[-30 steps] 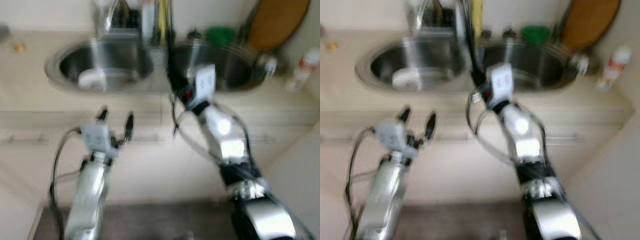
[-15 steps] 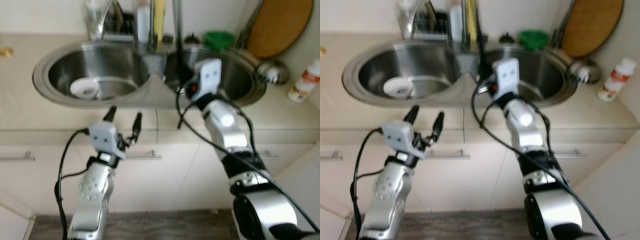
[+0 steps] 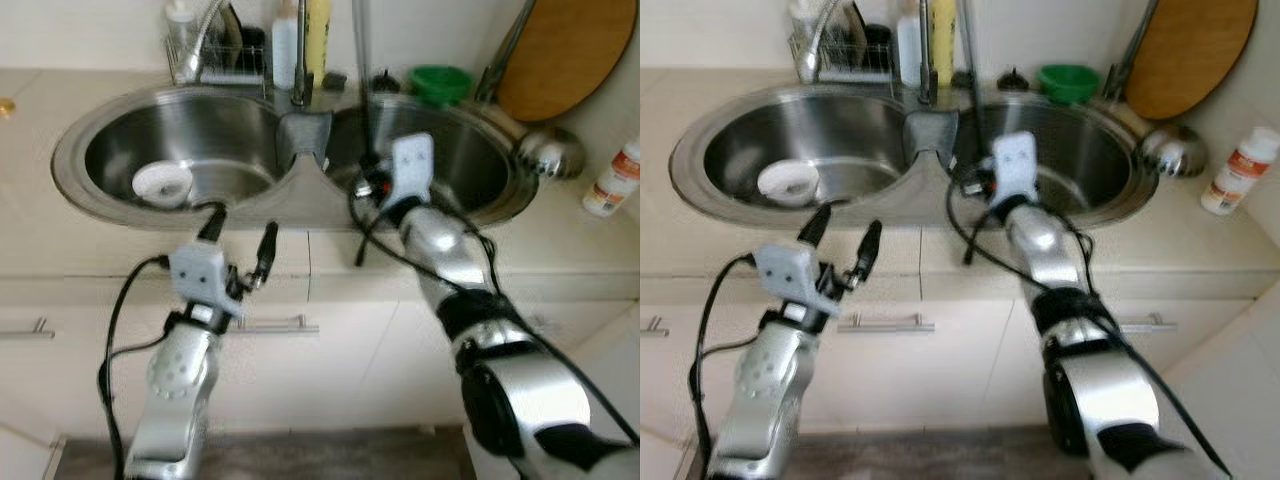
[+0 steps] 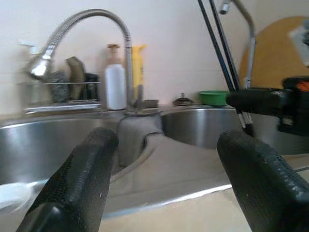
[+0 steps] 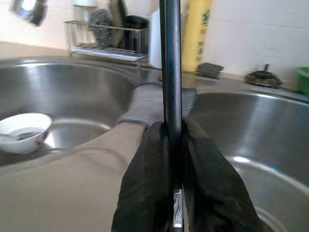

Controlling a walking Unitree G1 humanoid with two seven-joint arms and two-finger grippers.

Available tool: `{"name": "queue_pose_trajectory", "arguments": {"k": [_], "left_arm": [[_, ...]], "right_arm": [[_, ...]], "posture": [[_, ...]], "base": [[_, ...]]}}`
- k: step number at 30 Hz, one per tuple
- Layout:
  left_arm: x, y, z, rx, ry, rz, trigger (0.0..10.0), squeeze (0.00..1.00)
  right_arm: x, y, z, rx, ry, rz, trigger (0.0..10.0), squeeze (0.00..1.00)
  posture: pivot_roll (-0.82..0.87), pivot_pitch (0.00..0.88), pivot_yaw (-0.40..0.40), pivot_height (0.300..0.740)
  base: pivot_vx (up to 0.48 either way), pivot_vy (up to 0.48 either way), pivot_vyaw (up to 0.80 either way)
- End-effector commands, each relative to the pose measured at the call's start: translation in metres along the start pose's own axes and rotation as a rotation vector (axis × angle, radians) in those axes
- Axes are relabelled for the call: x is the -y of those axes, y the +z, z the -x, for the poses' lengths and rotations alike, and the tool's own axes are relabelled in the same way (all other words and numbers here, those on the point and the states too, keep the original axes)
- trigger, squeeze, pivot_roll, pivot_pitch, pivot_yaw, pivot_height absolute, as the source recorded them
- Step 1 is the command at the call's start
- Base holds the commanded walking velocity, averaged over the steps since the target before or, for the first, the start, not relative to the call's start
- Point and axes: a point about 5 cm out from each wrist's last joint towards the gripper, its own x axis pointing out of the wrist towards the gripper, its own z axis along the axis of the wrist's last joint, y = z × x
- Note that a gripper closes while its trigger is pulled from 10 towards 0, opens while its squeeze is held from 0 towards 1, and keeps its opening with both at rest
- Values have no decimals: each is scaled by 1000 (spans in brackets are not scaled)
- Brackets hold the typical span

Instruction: Kitchen organization

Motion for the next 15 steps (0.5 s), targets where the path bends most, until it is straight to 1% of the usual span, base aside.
{"name": "queue_pose_trajectory", "arguments": {"k": [1,3,6,11,13,15], "left_arm": [[6,2,-1,10,-27,12,10000,0],[9,2,-1,9,-41,17,10000,0],[10,2,-1,9,-47,20,10000,0],[12,2,-1,5,-61,26,10000,0],[15,1,0,2,-78,34,10000,0],[16,1,0,1,-83,36,10000,0]], "right_arm": [[16,2,-1,-23,-65,0,10000,0],[22,8,-5,-33,-89,-2,10000,0],[23,13,-8,-32,-99,0,10000,0],[24,12,-10,-64,-110,-3,10000,0],[24,5,-9,-112,-115,-4,10000,0],[23,3,-9,-125,-115,-6,10000,0]], "posture": [[59,0,-71,740],[59,0,-71,740],[59,0,-71,740],[64,0,-75,740],[66,2,-74,740],[66,2,-74,740]], "base": [[0,0,0],[0,0,0],[0,0,0],[0,0,0],[0,0,0],[0,0,0]]}}
